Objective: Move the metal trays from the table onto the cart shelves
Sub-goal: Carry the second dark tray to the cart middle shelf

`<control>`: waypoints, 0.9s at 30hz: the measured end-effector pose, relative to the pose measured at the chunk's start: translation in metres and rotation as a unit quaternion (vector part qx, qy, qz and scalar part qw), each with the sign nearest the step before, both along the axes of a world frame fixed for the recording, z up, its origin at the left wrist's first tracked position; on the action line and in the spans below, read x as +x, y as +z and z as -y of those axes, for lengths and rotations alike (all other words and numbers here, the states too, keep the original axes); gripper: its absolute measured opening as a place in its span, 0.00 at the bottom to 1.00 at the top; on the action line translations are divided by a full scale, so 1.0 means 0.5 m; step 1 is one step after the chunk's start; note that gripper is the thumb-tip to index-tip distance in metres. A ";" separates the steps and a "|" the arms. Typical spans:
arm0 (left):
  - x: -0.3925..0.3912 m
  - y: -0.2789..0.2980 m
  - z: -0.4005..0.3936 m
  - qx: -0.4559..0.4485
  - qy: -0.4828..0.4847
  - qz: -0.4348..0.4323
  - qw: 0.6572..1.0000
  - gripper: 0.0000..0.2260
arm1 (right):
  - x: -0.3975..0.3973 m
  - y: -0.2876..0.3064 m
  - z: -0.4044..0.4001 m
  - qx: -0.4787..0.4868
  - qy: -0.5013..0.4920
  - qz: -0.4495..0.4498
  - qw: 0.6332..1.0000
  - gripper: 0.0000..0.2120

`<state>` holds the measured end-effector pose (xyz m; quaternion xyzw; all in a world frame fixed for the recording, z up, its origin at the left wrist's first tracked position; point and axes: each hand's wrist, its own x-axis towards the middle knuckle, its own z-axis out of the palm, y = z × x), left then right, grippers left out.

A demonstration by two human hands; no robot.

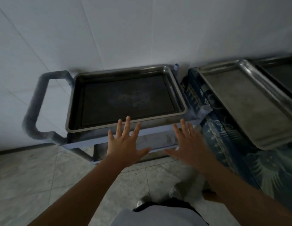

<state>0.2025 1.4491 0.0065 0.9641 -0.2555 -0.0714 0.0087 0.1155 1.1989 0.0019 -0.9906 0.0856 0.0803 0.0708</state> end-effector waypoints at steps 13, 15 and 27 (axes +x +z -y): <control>-0.157 0.068 0.390 -0.039 -0.278 -0.021 0.959 0.49 | -0.401 0.029 0.222 -0.006 -0.289 -0.013 0.957 0.56; -0.206 0.074 0.455 -0.040 -0.308 -0.020 0.950 0.49 | -0.478 0.040 0.259 -0.007 -0.330 -0.025 0.944 0.56; -0.616 0.087 0.859 -0.034 -0.493 -0.021 0.869 0.49 | -0.926 0.078 0.446 0.011 -0.506 0.006 0.862 0.56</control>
